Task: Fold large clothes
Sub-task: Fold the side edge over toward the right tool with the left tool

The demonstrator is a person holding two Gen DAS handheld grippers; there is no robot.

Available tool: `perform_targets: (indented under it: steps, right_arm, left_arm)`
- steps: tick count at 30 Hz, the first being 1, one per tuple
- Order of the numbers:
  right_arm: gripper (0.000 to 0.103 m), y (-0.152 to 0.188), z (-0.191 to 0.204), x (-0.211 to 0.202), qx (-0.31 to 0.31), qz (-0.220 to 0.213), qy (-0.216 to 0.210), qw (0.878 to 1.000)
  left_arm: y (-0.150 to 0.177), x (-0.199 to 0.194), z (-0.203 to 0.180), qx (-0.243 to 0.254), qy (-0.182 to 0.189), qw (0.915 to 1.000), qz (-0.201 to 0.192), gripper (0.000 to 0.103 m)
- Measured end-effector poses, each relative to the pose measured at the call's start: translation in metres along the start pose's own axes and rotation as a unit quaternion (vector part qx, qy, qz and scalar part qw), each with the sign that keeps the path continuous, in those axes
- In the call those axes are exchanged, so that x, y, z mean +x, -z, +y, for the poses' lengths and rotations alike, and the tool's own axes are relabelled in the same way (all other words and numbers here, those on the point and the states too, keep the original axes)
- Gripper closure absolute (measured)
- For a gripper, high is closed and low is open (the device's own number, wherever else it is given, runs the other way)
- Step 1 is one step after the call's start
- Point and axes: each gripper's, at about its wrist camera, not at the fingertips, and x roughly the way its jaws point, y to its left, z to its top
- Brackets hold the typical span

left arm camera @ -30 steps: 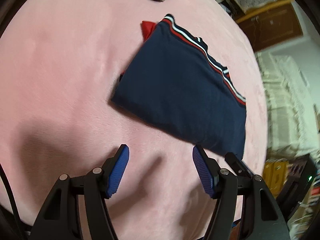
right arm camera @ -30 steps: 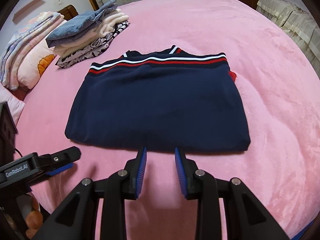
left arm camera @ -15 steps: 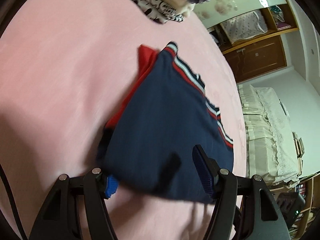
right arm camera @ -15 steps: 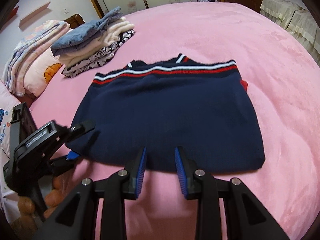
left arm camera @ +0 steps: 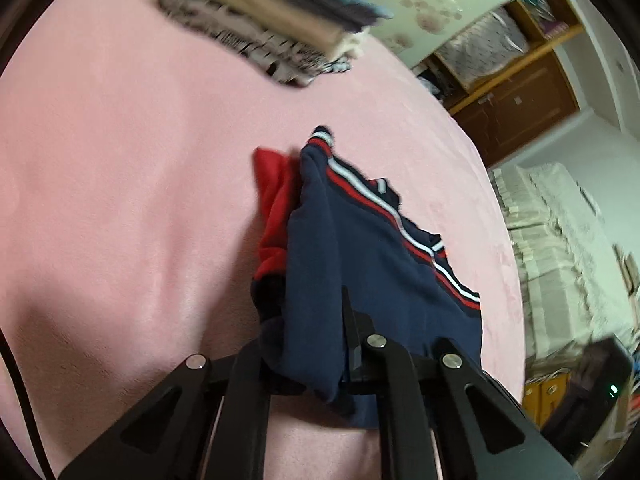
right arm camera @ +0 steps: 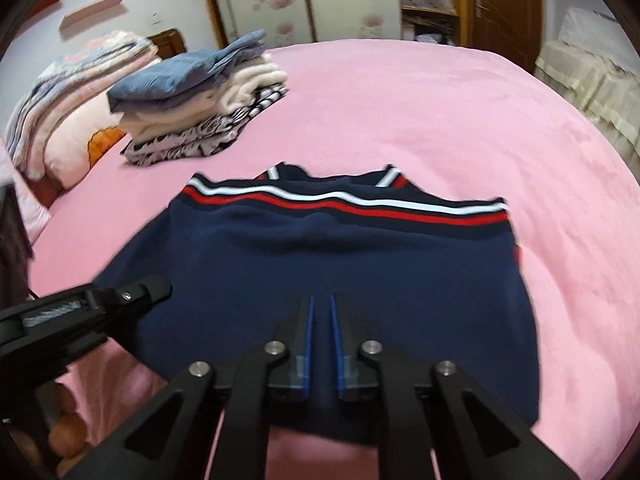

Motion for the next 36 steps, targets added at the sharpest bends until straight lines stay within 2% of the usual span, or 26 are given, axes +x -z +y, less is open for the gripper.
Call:
perform_targets:
  steps: [2,5,10,14,18,22,24,27,30,31,32,34,36]
  right_arm:
    - [0.097,0.004,0.007,0.016,-0.021,0.020,0.014,0.999]
    - [0.097,0.008,0.005,0.033,-0.017,0.042,0.008,0.999]
    - [0.097,0.009,-0.014,0.034,0.019,0.047,-0.039,0.998]
    - [0.098,0.008,-0.024,0.032,0.040,0.055,-0.072,0.995]
    - [0.098,0.003,-0.045,0.015,0.081,0.058,-0.114,0.988]
    - [0.098,0.003,-0.088,-0.023,0.126,0.024,-0.108,0.986]
    - [0.098,0.005,-0.112,-0.039,0.150,0.010,-0.091,0.984]
    - [0.098,0.013,-0.154,-0.061,0.179,-0.006,-0.038,0.983]
    - [0.097,0.025,-0.182,-0.068,0.198,-0.001,0.003,0.980]
    - [0.097,0.029,-0.188,-0.068,0.204,0.004,0.012,0.979]
    - [0.097,0.034,-0.193,-0.067,0.211,0.010,0.023,0.977]
    - [0.097,0.041,-0.201,-0.067,0.219,0.016,0.033,0.975]
    - [0.097,0.044,-0.199,-0.067,0.219,0.020,0.032,0.975]
  left_arm:
    - [0.001,-0.009,-0.012,0.032,-0.004,0.9993,-0.017,0.095]
    - [0.006,-0.020,-0.043,0.099,0.001,0.9944,-0.038,0.096]
    - [0.013,-0.025,-0.085,0.174,0.018,0.9833,-0.050,0.096]
    - [0.014,-0.022,-0.108,0.202,0.021,0.9779,-0.050,0.096]
    - [0.015,-0.023,-0.133,0.222,0.029,0.9735,-0.048,0.096]
    - [0.028,-0.012,-0.168,0.262,0.040,0.9634,-0.036,0.096]
    - [0.039,0.001,-0.187,0.289,0.043,0.9561,-0.025,0.096]
    - [0.062,0.024,-0.210,0.332,0.030,0.9430,0.001,0.096]
    - [0.094,0.061,-0.225,0.385,-0.014,0.9210,0.058,0.095]
    - [0.107,0.074,-0.227,0.405,-0.030,0.9100,0.083,0.093]
    - [0.118,0.081,-0.228,0.425,-0.041,0.8997,0.090,0.092]
    - [0.128,0.080,-0.235,0.458,-0.044,0.8844,0.078,0.079]
    - [0.133,0.074,-0.239,0.472,-0.028,0.8773,0.080,0.046]
